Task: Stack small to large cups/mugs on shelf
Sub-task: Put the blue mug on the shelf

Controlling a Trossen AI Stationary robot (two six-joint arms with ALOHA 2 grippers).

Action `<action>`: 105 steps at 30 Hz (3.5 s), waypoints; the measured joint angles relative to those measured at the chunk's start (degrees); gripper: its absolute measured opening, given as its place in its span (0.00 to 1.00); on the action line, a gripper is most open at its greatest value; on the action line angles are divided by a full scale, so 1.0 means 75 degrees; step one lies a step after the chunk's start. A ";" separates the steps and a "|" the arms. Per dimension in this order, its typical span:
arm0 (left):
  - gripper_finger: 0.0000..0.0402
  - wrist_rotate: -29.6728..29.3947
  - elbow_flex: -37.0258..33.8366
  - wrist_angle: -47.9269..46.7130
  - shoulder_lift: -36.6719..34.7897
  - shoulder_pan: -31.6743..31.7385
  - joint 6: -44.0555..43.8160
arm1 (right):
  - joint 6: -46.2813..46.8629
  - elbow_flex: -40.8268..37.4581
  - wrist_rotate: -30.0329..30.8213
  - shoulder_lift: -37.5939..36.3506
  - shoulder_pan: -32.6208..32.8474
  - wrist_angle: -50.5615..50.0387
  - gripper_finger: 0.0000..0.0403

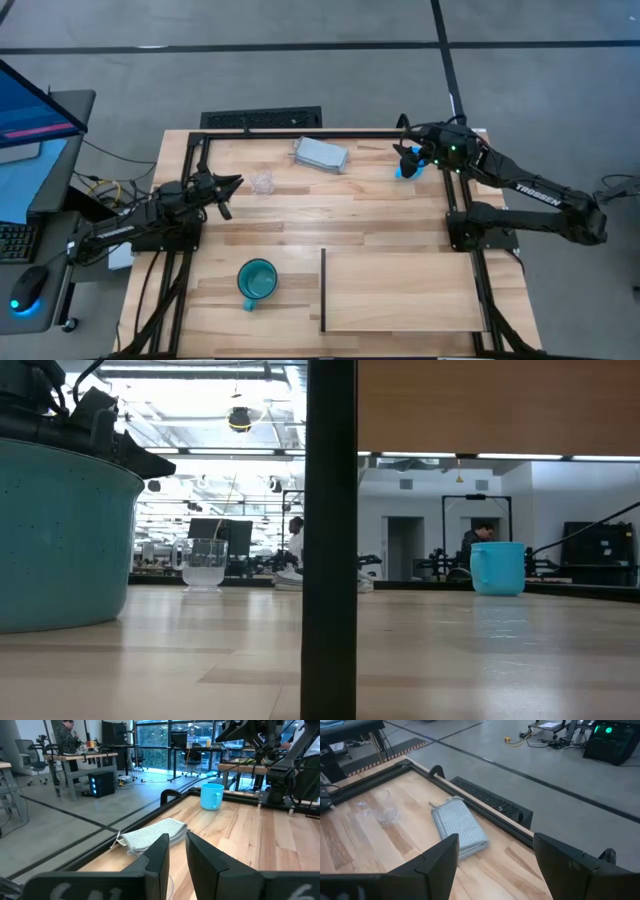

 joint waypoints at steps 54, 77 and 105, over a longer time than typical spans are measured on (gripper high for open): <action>0.43 -0.0500 -0.0017 0.0144 0.0000 0.0000 -0.0526 | 0.0001 0.0000 0.0000 0.0000 0.0000 -0.0017 0.69; 0.43 0.1782 0.0585 0.0316 0.0983 -0.0063 -0.0708 | 0.0458 0.0000 0.0000 0.0000 0.0000 -0.0011 0.69; 0.43 0.1392 0.6375 -0.5766 0.7179 -0.3785 -0.1760 | 0.0403 0.0000 0.0000 -0.0003 -0.0001 -0.0047 0.69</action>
